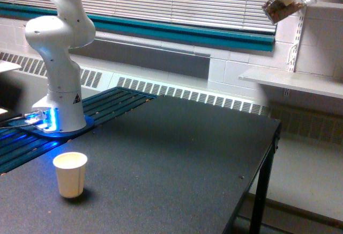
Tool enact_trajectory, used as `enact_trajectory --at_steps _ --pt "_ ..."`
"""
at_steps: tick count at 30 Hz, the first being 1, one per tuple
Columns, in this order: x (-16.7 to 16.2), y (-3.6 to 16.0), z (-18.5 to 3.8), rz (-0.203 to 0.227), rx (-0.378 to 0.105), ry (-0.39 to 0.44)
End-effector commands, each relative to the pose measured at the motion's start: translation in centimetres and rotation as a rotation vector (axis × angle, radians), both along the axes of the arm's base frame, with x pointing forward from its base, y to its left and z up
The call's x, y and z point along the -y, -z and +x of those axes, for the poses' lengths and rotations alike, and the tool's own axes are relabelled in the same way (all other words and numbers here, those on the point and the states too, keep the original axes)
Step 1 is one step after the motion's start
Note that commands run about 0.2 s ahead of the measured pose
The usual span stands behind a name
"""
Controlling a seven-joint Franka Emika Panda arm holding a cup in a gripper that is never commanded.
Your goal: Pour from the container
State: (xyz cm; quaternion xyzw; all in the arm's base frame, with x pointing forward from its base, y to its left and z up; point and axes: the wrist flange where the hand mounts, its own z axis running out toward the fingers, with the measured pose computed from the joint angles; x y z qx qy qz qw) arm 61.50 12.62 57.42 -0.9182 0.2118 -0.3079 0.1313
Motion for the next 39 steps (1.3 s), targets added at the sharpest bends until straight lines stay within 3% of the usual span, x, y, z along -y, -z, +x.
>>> enact_trajectory --at_steps 1,15,32,39 --pt "-0.2 0.1 0.0 0.001 -0.001 -0.003" --pt "4.5 1.3 -0.2 -0.016 0.002 0.038" --pt "20.1 3.5 -3.2 -0.188 0.022 0.094" --pt "25.5 5.4 -6.0 -0.205 0.008 0.131"
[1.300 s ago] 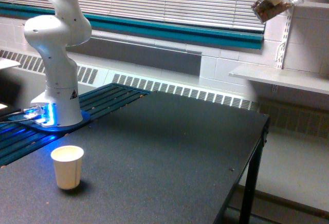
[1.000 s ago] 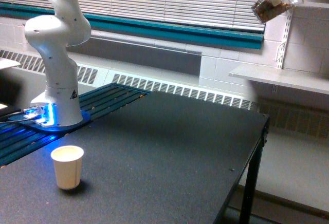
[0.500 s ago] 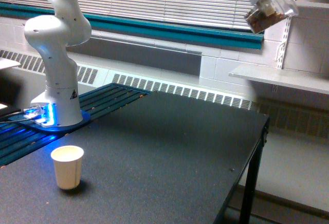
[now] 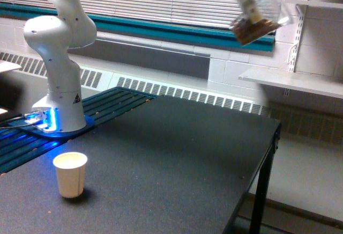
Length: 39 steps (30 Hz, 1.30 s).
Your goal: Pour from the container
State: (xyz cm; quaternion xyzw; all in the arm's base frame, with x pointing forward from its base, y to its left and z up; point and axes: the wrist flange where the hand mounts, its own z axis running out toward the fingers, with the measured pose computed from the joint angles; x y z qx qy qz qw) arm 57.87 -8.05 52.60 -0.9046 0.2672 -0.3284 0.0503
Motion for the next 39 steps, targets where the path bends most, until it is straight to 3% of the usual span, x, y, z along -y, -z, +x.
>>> enact_trajectory --at_steps 1,13,22,39 --pt "5.7 0.8 -2.8 -0.095 0.001 -0.029" --pt "13.0 5.0 -9.5 -0.113 -0.043 0.027" --pt "18.0 8.1 -16.1 -0.119 -0.071 0.108" --pt "22.6 14.9 -27.5 -0.121 -0.159 0.198"
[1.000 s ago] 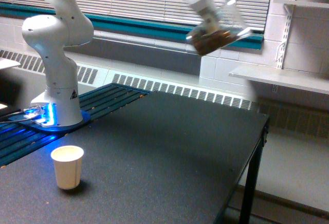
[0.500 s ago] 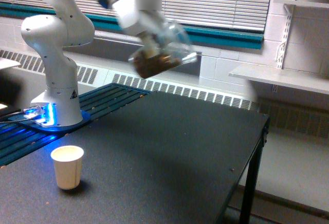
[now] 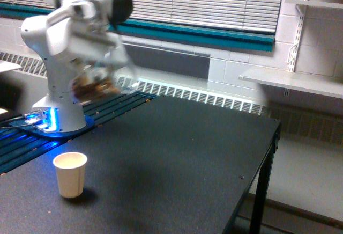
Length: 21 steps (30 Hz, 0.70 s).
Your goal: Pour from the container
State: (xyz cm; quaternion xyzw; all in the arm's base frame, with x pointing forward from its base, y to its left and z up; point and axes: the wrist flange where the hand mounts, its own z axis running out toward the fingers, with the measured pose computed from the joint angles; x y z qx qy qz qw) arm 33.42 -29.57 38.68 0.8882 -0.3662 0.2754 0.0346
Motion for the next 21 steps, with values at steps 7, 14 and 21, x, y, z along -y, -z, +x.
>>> enact_trajectory --at_steps 7,14,21 --pt "1.5 3.1 -6.4 -0.045 -0.058 -0.025" --pt "1.8 4.6 -9.3 -0.040 -0.087 -0.007" --pt "1.9 6.3 -12.0 -0.039 -0.124 0.011"
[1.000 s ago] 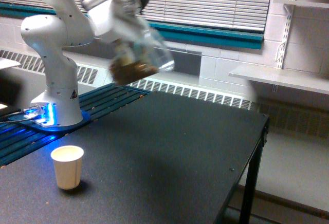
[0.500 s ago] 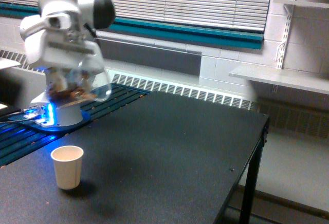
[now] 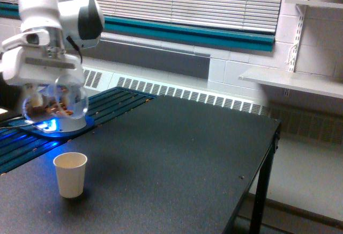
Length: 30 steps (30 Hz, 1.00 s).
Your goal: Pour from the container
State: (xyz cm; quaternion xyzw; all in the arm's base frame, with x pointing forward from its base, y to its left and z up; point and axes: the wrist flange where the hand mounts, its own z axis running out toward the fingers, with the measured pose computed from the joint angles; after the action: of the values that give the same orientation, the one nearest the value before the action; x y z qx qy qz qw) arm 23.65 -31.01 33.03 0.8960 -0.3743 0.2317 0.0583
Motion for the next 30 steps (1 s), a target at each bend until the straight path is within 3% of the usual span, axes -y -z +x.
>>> enact_trajectory --at_steps 1,11,30 --pt "0.5 0.8 -2.5 -0.033 -0.032 -0.016" --pt "-0.3 2.7 -4.0 -0.033 -0.080 -0.027" --pt "-1.8 4.4 -4.0 -0.062 -0.156 -0.085"
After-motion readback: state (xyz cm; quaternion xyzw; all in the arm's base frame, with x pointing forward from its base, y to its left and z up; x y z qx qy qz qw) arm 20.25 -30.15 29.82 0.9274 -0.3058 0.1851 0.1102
